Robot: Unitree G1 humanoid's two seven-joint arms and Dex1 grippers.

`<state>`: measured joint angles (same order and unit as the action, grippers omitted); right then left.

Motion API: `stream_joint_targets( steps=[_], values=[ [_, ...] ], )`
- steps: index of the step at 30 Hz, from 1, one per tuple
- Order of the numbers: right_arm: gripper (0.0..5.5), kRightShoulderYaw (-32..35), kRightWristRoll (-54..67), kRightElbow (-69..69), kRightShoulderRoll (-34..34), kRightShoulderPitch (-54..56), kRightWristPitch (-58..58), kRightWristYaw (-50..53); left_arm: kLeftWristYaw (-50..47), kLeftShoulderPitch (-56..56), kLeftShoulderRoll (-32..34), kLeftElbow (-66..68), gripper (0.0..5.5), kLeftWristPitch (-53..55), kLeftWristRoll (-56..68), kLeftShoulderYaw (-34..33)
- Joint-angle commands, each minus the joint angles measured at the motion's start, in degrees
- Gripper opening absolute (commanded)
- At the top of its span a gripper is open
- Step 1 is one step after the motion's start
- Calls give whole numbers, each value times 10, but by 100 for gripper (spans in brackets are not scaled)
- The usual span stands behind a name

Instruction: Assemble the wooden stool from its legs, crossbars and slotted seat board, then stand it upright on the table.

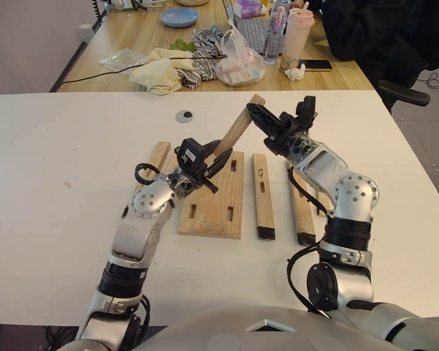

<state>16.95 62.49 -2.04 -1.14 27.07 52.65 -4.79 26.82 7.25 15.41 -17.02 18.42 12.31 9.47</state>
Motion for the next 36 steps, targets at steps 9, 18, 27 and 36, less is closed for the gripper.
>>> stream_joint_targets(
  steps=[9, 18, 27, 36],
  values=[
    [38, -17, -91, -7, 14, -17, -86, 1, -2, 2, 21, 3, 184, 9, -14, -8],
    [38, 68, -218, 6, 125, -48, -219, 2, -112, -30, -1, 12, 172, 32, -55, -59],
    [38, 106, -119, -115, 167, -164, -49, 17, -225, -31, -15, 86, 44, -9, -71, -192],
    [38, 102, -108, -139, 186, -213, -16, 8, -255, -15, -25, 139, 12, -22, -73, -218]
  ],
)
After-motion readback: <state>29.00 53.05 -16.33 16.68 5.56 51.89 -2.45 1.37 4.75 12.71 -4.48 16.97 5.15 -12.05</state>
